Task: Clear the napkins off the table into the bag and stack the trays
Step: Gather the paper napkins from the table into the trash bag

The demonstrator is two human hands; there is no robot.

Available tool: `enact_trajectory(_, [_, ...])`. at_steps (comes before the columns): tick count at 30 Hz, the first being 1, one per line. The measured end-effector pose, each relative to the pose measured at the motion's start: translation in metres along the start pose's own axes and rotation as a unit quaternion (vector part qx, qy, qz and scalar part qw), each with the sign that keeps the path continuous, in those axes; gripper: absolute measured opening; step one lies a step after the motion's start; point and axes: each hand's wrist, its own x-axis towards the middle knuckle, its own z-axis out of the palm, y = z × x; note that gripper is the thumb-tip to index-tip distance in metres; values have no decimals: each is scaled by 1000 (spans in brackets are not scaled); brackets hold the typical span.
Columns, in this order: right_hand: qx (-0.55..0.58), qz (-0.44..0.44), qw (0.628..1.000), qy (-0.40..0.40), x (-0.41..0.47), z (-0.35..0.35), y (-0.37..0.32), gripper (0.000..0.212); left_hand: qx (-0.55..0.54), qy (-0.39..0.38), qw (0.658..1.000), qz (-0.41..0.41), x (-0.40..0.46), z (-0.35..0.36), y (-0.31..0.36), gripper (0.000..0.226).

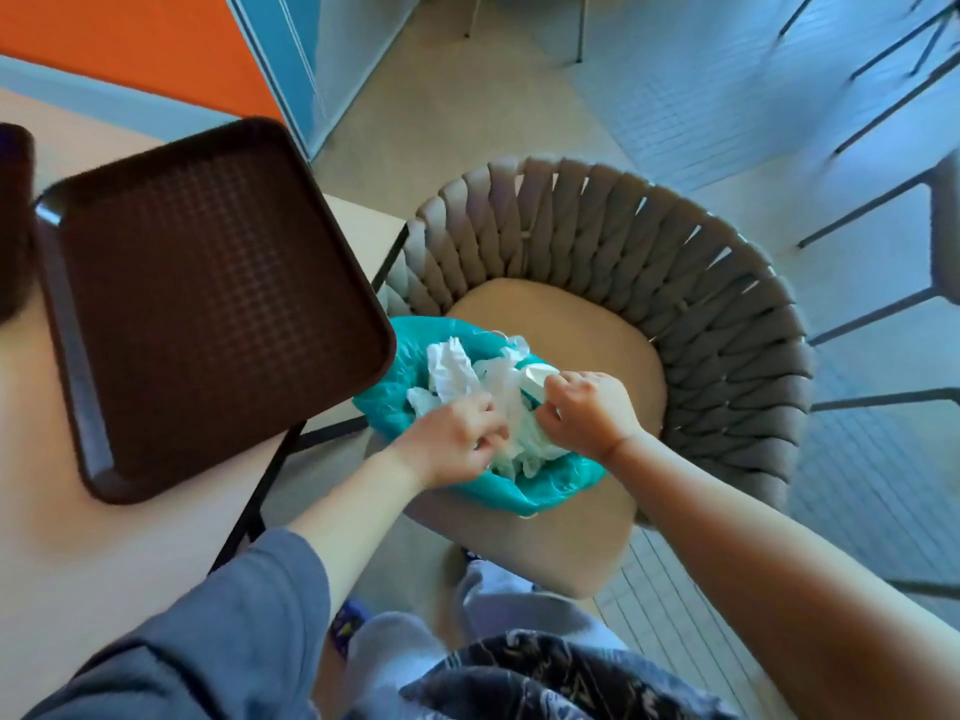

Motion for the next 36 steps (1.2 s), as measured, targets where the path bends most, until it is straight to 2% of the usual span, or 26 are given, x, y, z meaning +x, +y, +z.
enact_trajectory(2, [21,3,1000,2,-7,10,6,22,19,-86,993,-82,3,14,-10,24])
enact_trajectory(4, [33,2,999,7,-12,18,6,20,45,-128,981,-139,5,20,-18,29])
enact_trajectory(6, [31,-2,999,12,-15,27,2,20,76,-120,972,-189,7,21,-25,31])
enact_trajectory(8, [48,-13,999,-2,-18,38,-3,11,110,-101,961,-231,7,21,-33,37])
enact_trajectory(9, [52,-18,998,-15,-21,43,-6,14,119,-94,958,-244,7,20,-37,41])
enact_trajectory(12, [51,-48,993,-100,-27,61,-11,23,104,-61,957,-263,4,15,-44,43])
enact_trajectory(15, [34,-67,972,-221,-33,80,-12,37,112,-5,963,-244,2,9,-50,28])
enact_trajectory(18, [4,-73,958,-277,-34,93,-10,36,143,37,966,-213,-1,5,-55,22])
enact_trajectory(22, [32,38,944,-327,-30,100,-11,32,97,60,975,-191,4,5,-48,23])
enact_trajectory(24, [55,101,935,-336,-28,100,-13,33,52,23,985,-166,6,11,-43,25])
enact_trajectory(27, [64,140,914,-375,-27,105,-17,30,47,-100,981,-160,13,25,-41,37])
enact_trajectory(30, [51,109,897,-425,-26,106,-22,31,106,-199,957,-183,24,38,-45,42])
enact_trajectory(34, [29,92,896,-433,-24,103,-19,29,228,-284,909,-200,34,48,-53,44])
enact_trajectory(36, [22,80,896,-435,-23,101,-15,31,246,-312,888,-231,36,53,-60,49])
